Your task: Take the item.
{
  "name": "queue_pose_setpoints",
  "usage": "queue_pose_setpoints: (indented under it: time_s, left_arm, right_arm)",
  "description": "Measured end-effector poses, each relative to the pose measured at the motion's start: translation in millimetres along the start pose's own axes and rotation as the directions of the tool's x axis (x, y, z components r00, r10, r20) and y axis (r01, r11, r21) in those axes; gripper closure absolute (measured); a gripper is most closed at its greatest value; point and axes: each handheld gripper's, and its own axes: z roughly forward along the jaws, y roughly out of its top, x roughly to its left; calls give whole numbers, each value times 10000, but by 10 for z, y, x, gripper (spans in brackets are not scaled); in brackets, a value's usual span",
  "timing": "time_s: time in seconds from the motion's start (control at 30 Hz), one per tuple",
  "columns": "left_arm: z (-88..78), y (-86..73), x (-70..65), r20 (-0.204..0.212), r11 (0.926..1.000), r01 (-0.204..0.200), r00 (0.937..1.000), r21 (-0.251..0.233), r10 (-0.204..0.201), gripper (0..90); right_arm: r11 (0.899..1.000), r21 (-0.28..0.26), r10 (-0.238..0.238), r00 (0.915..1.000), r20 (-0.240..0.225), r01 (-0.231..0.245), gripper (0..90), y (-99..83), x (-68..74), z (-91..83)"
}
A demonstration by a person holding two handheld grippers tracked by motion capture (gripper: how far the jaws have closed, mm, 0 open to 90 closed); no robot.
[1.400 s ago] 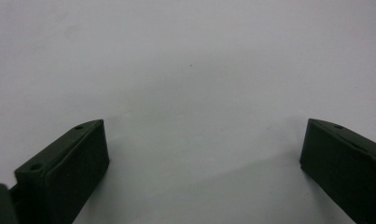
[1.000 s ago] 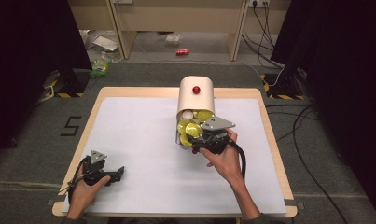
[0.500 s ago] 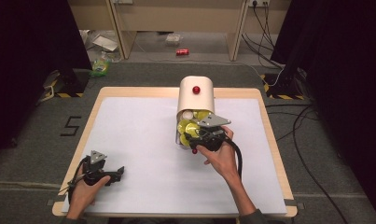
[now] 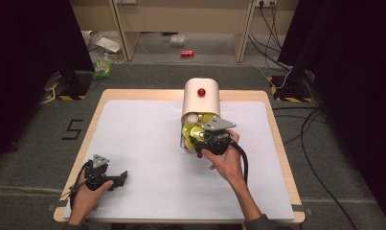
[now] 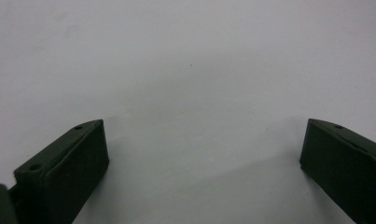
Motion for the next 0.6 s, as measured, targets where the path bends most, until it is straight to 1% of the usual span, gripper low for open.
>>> queue_pose_setpoints:
  time_s: [0.1,0.17,0.2,0.3,0.4,0.6]
  left_arm:
    - [0,-1,0,-4,10000,-7,10000,-4,7,0]
    - [0,0,0,0,10000,-2,10000,1,2,0]
    - [-1,0,0,-2,10000,-9,10000,4,9,0]
    - [-1,-1,-1,-3,10000,-7,10000,-3,7,0]
    - [-1,-1,0,-4,10000,-9,10000,-1,9,0]
    - [0,-1,0,-1,10000,-1,10000,-5,1,0]
  right_arm:
    - [9999,-110,-24,10000,-19,23,386,2,16,-14]
    - [9999,-119,-39,9999,-111,37,386,8,32,-33]
    - [9999,-111,6,9999,-101,-7,386,12,45,-46]
    - [9997,-236,-53,10000,-69,51,386,20,61,-79]
    - [9991,-405,-122,9999,-52,120,387,33,58,-123]
    - [9985,-553,-22,10000,-66,18,387,33,26,-162]
